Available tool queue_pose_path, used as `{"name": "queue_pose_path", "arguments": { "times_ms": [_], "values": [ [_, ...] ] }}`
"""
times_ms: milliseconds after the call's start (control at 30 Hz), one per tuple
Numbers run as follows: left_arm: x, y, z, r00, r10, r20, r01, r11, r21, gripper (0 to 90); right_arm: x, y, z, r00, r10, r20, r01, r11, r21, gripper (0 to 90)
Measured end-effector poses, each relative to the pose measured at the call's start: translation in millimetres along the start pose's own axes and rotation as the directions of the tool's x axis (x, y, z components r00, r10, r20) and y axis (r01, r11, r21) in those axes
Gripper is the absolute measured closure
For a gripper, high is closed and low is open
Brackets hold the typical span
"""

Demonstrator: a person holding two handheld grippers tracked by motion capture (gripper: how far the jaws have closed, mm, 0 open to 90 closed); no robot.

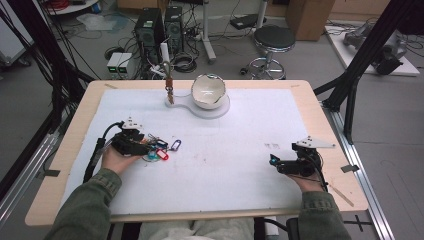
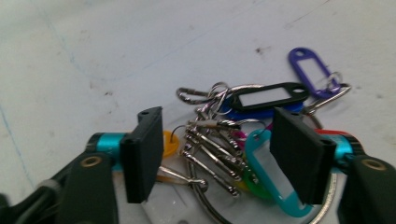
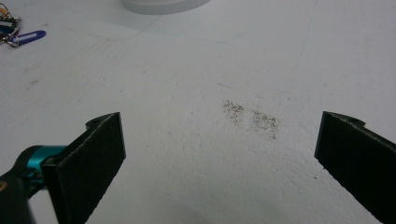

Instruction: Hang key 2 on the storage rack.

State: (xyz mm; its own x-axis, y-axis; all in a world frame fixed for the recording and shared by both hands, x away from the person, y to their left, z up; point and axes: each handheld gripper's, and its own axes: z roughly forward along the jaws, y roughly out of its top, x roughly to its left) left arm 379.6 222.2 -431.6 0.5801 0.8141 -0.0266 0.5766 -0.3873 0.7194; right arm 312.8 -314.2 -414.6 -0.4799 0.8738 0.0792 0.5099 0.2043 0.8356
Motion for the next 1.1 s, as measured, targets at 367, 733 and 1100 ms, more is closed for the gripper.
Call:
{"name": "queue_pose_path", "arguments": {
  "times_ms": [367, 733, 1100],
  "values": [
    [-2.3, 2.7, -4.1, 0.999, 0.039, 0.021, -0.038, 0.9981, -0.049, 86.8, 0.2, 0.0, -1.5, 1.0, 0.001, 0.004, -0.001, 1.0, -0.009, 1.0],
    [-2.0, 3.4, -10.4, 0.9981, 0.05, 0.035, -0.048, 0.9974, -0.054, 87.7, 0.7, 0.4, -1.3, 1.0, 0.001, 0.002, -0.001, 1.0, -0.009, 1.0],
    [5.1, 4.9, -22.9, 0.9991, -0.001, 0.043, 0.006, 0.9933, -0.115, 87.8, 1.1, 0.2, -1.7, 1.0, -0.001, 0.0, 0.001, 1.0, -0.011, 1.0]
  ]
}}
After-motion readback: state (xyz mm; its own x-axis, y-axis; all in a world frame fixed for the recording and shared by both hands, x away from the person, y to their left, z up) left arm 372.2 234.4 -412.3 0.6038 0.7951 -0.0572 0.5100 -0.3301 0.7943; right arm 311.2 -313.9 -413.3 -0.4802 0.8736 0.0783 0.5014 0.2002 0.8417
